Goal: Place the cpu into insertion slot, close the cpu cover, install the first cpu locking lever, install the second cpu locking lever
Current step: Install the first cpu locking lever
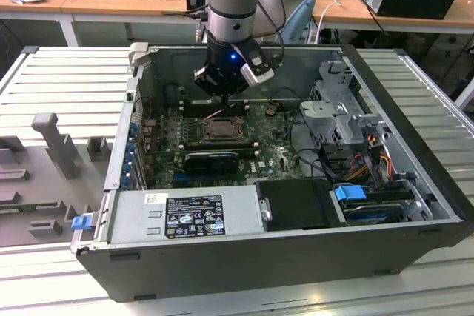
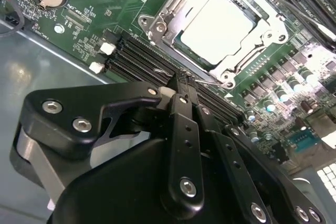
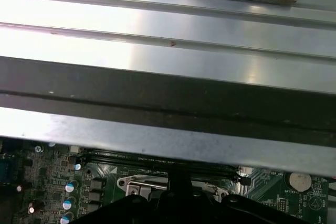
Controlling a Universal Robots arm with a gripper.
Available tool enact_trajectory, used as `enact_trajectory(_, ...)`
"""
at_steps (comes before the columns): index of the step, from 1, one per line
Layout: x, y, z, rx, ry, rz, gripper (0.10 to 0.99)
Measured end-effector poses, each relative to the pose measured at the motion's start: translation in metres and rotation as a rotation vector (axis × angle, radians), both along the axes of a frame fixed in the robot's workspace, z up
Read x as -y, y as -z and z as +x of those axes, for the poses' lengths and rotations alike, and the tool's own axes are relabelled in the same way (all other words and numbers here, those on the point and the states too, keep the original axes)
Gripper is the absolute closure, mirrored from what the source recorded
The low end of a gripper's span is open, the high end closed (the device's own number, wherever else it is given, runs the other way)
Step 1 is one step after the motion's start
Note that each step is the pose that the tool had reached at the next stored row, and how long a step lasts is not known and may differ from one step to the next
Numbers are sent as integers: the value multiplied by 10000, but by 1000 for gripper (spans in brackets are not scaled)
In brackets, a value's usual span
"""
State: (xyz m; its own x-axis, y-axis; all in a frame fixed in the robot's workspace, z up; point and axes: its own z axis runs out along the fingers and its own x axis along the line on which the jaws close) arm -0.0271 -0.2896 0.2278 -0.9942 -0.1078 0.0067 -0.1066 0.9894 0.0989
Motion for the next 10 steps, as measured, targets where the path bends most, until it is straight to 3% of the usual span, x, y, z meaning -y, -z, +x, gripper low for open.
enact_trajectory(10, -2, 56, 42, -1, -5, -1, 980)
